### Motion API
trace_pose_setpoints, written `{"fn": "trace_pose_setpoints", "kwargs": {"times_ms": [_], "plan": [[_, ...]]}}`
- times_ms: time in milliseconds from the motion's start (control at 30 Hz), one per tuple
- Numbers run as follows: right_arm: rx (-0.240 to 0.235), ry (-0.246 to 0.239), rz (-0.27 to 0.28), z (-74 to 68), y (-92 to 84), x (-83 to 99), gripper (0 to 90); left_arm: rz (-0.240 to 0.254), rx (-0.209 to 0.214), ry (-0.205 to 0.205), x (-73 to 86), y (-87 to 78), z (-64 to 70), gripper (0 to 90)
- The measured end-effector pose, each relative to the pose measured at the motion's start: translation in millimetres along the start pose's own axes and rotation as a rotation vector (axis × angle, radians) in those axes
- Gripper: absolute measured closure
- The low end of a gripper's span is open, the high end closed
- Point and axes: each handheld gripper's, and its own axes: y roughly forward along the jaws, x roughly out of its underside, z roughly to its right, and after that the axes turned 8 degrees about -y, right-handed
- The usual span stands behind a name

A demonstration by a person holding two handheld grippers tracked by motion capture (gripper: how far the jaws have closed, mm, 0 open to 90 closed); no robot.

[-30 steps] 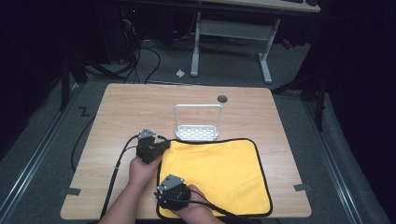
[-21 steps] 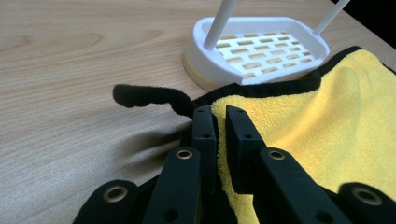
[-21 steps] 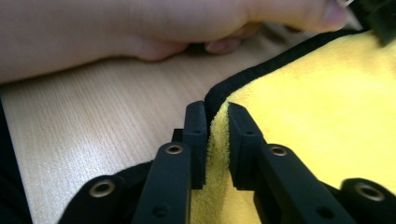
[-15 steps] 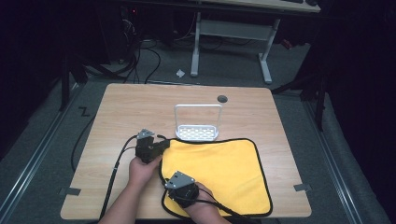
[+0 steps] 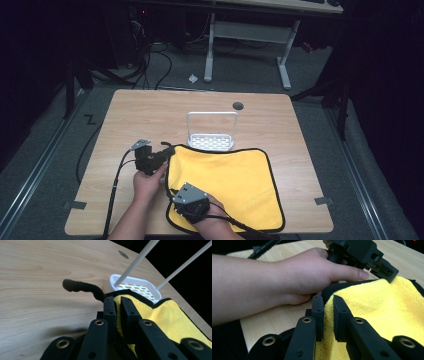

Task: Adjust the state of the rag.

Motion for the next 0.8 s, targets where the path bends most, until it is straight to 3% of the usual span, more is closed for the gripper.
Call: {"fn": "trace_pose_setpoints", "kwargs": {"times_ms": [300,533,667,800], "plan": [[-0.047,-0.031,0.034,-18.2,21.6,-22.2,81.9,0.041,-0.083,0.076,-15.7,-44.0,-11.0,83.4],[-0.106,-0.088,0.082,-42.5,41.2,-53.0,81.7,0.075,-0.136,0.070,-25.9,-89.4,-28.3,83.4],[-0.107,-0.099,0.099,-44.4,41.6,-62.4,81.7,0.081,-0.136,0.072,-31.7,-92.5,-25.0,83.4],[-0.088,-0.074,0.112,-34.7,29.9,-57.5,81.7,0.083,-0.123,0.087,-34.5,-79.7,-10.5,83.4]]}}
